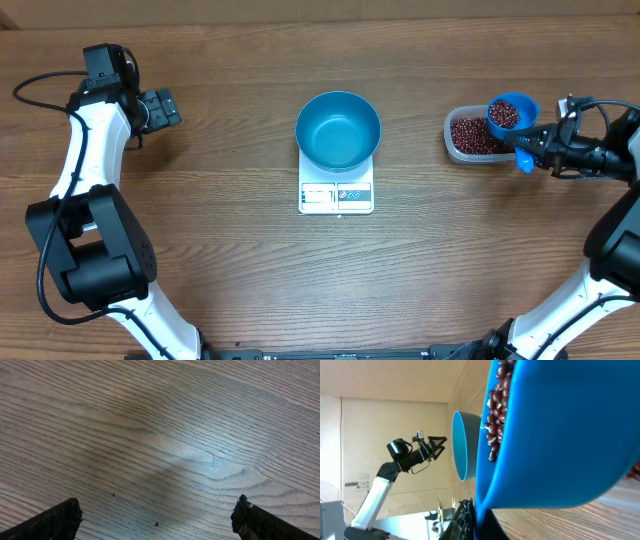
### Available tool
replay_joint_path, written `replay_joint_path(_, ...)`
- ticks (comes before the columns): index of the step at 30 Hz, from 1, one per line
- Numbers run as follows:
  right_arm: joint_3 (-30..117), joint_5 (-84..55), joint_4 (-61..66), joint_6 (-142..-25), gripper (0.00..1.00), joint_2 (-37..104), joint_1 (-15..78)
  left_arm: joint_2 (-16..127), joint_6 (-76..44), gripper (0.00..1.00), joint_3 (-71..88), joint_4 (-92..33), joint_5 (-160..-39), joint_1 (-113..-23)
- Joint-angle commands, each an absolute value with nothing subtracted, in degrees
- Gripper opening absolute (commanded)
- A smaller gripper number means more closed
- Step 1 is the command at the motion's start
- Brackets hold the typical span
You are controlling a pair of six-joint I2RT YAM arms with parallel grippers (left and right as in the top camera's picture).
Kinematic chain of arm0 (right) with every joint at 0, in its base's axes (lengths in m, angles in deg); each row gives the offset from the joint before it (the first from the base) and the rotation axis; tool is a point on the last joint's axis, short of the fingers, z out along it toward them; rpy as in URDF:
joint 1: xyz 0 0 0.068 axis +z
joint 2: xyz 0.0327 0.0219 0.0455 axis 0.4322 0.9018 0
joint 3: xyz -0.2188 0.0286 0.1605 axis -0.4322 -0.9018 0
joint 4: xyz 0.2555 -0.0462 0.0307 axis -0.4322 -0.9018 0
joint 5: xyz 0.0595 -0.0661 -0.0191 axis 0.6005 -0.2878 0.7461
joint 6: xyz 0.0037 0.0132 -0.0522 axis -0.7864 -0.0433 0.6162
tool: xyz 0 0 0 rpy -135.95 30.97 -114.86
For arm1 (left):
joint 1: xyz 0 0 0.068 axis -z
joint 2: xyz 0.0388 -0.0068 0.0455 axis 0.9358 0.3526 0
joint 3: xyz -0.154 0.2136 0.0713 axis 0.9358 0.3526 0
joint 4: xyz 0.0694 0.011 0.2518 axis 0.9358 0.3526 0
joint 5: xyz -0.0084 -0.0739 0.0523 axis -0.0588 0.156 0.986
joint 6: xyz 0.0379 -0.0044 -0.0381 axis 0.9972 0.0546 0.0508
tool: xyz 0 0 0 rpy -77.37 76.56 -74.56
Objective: Scoop item into bowl and weigh 150g on scale
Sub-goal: 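Lift the bean-filled scoop out of the tub with the right gripper, then carry the filled scoop over the blue bowl with the right gripper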
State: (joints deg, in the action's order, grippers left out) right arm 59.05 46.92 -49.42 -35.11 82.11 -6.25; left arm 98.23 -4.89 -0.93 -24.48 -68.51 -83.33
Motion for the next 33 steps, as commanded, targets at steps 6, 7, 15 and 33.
replay_joint_path(6, 76.75, 49.44, -49.18, -42.46, 0.04, 80.84, 4.83, 98.21, -4.61, 1.00, -1.44, -24.67, -67.78, -83.18)
replay_joint_path(7, 78.13, 49.44, -48.48, -43.99, 0.04, 80.84, 6.19, 98.21, -4.61, 1.00, -1.44, -24.67, -67.78, -83.15)
replay_joint_path(15, 80.47, 45.28, -35.04, -58.72, 0.04, 80.86, 20.79, 98.21, -4.63, 1.00, -1.44, -24.67, -67.78, -83.18)
replay_joint_path(33, 80.40, 12.28, -27.11, -59.70, 0.04, 81.13, 41.31, 98.21, -4.63, 0.99, -1.44, -24.65, -67.78, -83.18)
